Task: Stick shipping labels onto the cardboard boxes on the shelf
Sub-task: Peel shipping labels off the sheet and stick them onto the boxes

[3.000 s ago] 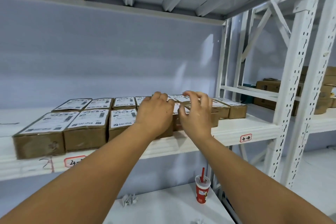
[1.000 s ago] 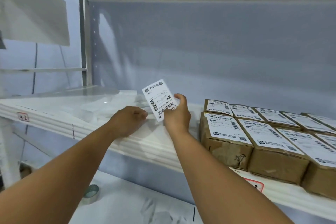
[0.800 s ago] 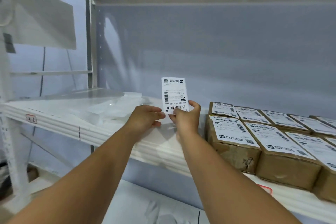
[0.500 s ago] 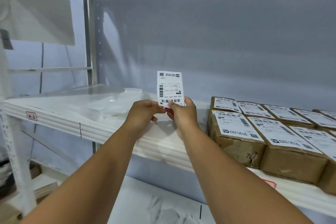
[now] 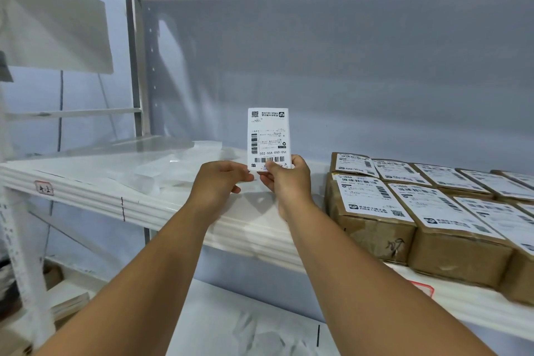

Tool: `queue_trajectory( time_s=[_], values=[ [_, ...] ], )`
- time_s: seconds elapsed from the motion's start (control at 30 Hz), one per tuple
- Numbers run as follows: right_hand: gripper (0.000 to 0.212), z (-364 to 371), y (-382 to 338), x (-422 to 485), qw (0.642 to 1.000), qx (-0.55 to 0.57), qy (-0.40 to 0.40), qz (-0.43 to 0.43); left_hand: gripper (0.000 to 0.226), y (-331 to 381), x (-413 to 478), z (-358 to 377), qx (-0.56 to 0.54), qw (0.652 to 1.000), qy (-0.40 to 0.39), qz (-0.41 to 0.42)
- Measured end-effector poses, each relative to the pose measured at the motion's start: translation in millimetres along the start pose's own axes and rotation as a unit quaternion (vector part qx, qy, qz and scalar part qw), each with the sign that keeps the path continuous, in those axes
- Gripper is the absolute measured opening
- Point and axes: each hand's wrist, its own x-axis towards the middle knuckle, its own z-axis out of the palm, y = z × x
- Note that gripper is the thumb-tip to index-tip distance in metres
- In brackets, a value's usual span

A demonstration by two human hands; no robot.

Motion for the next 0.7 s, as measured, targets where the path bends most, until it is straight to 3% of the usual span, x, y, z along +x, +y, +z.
queue_trajectory(
  time_s=[0.2,0.3,0.37,0.43,0.5,0.57,0.7],
  values=[
    [0.017,0.7,-1.5,-3.0,1.0,0.005,-0.014,0.004,0.009,-0.3,0.6,0.5,0.006,1.0,0.01,0.008],
    [0.029,1.2,-1.2,-3.4,1.0,0.005,-0.016,-0.001,0.011,-0.2,-0.1,0.2,0.01,1.0,0.014,0.009],
    [0.043,2.2,1.8,-3.9,0.998,-0.055,-0.018,-0.018,0.014,0.1,-0.9,0.1,0.009,1.0,0.018,0.015],
    [0.051,3.5,1.8,-6.4,0.981,-0.185,-0.015,-0.063,0.015,0.4,-1.6,0.0,0.007,1.0,0.02,0.021],
    [0.045,3.8,-0.2,-8.9,0.956,-0.268,-0.007,-0.116,0.016,0.5,-1.9,0.1,0.004,0.999,0.022,0.025],
    [0.023,3.9,-0.8,-10.9,0.94,-0.306,-0.018,-0.146,0.015,0.4,-1.6,0.2,0.009,0.999,0.026,0.032],
    [0.007,6.7,1.0,-16.4,0.936,-0.314,-0.077,-0.137,0.016,-1.7,-0.3,-0.3,0.029,0.998,0.023,0.041]
  ],
)
